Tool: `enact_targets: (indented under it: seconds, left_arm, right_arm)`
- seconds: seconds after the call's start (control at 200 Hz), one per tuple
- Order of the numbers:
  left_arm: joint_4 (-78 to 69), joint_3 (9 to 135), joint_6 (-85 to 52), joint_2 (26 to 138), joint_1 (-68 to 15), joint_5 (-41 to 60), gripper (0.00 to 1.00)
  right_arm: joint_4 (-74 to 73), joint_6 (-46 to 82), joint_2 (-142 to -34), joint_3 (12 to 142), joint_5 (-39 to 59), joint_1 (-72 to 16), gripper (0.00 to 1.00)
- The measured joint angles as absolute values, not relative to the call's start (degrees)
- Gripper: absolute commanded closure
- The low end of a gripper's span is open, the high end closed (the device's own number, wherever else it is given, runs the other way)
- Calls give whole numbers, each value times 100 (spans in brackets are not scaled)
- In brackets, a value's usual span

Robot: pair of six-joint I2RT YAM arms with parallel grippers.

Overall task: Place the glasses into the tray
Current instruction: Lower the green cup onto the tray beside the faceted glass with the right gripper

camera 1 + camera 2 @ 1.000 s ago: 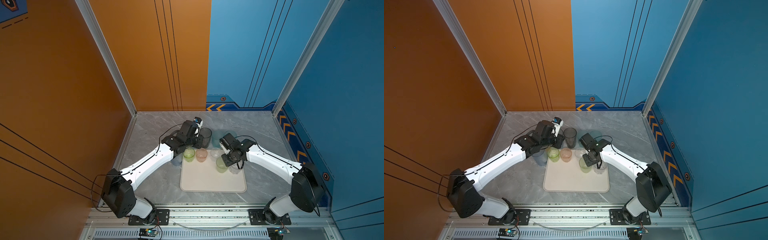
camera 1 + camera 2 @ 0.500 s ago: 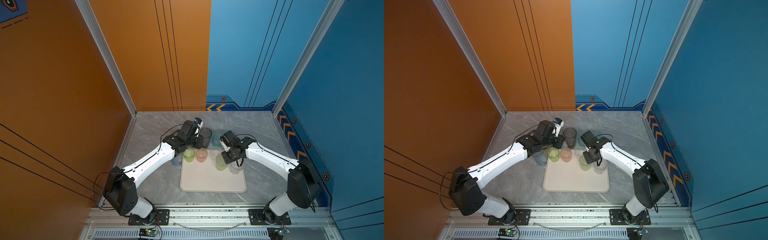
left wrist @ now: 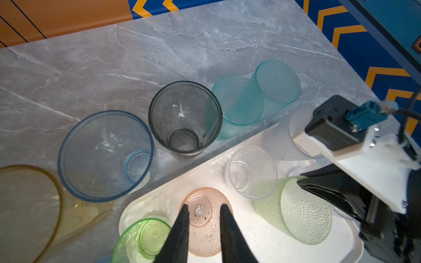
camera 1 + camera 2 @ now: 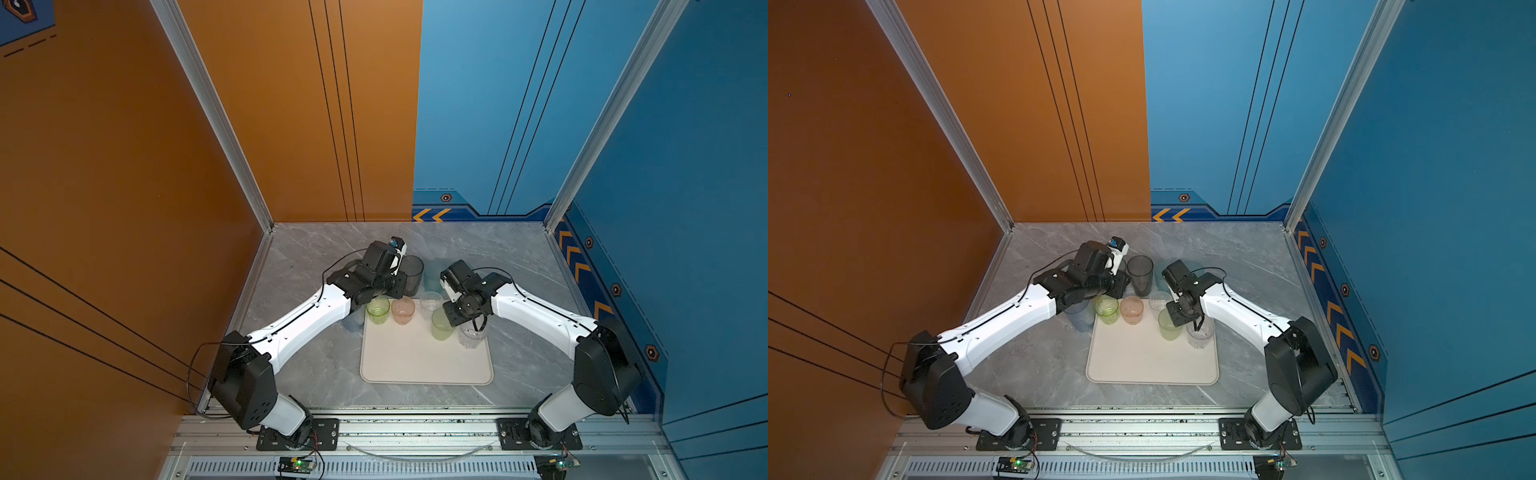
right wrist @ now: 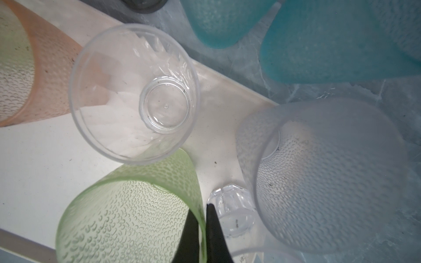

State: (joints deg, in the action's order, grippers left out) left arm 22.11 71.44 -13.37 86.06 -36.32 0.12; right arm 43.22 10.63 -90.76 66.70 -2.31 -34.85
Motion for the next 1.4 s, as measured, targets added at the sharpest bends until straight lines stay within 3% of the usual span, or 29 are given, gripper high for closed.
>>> enact_targets:
  seconds: [0.165,0.606,1.402]
  left_arm:
    - [2211,7148,-1337,8611,-3632,16,74]
    - [2215,7172,-1337,8652,-3632,32,74]
    - [2410,7172,-1291,8672,-3682,-126,79]
  right_arm:
    - [4333,1020,-9076,6670,-217,-3481,84]
    - [4394,1020,-9076,6670,-211,-3481,73]
    - [4453,1024,-8691,6670,-16,-3481,71]
